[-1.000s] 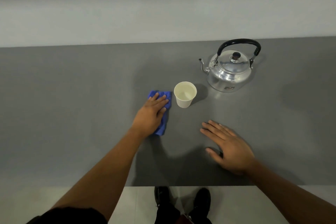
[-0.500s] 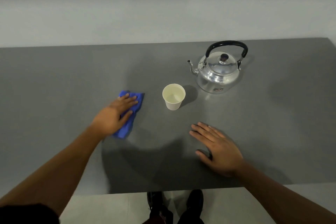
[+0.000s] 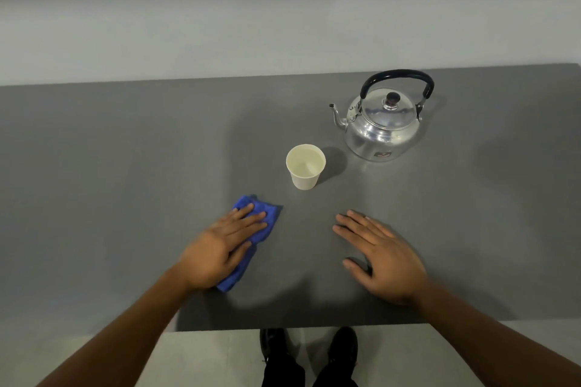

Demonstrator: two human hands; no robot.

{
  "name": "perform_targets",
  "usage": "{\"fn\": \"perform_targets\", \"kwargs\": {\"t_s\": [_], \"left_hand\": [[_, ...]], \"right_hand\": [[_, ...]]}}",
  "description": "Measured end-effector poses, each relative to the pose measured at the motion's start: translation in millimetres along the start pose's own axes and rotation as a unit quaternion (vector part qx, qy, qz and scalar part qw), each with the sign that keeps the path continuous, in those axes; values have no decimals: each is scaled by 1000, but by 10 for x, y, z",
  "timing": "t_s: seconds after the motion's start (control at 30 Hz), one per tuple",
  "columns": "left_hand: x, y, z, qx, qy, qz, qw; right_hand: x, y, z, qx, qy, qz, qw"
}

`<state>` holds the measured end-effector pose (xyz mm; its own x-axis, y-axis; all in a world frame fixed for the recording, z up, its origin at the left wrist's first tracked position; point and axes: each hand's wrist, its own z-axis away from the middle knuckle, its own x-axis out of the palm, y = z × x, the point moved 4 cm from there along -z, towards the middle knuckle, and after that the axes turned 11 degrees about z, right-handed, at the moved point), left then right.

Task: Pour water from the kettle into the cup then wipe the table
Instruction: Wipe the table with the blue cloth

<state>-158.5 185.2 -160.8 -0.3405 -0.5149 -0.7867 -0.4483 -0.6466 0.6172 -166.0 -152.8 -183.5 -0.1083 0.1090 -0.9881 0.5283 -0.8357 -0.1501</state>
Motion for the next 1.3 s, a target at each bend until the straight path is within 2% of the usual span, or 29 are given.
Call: {"fn": "perform_targets", "kwargs": {"t_s": [0.07,0.13,0.23,0.3,0.43,0.57,0.7,0.73,0.8,0.9,1.0,1.07,1.13,1.3], "left_hand": [[-218,-243,295,-42,18,-13,999],[-431,-506,422,-121,67,-4,990],[-517,-664,204,-213,143,0,967],[-405,-555,-86,-245,171,-4,954],[74,-55,-426,-207,173,-1,963],[594,567,-163,-108,100,24,989],[564,646,411,-23,20,34,999],[467,561,525,-21,16,26,999],[247,319,618,-68,31,29,997],[69,118,394,-138,91,36,986],[192,205,-44,-190,150,20,970],[372,378,-336,-199,160,16,967],[608,615,-561,-184,149,19,971],[1094,1248,-728,-70,95,35,992]], "right_hand": [[1,1,-2,-2,-3,3,1000],[2,-1,-3,-3,-3,3,1000],[-16,-5,-2,-7,7,2,1000],[-23,-8,3,-10,13,6,1000],[10,-5,9,-12,15,19,1000],[56,9,6,-16,24,19,999],[77,15,14,-18,31,17,999],[82,11,18,-19,31,19,999],[82,18,35,-15,40,12,999],[9,58,37,8,64,-26,998],[-44,120,24,29,76,-45,996],[-51,195,32,29,75,-31,996],[-53,306,63,31,73,-17,997],[-32,479,158,29,78,3,997]]}}
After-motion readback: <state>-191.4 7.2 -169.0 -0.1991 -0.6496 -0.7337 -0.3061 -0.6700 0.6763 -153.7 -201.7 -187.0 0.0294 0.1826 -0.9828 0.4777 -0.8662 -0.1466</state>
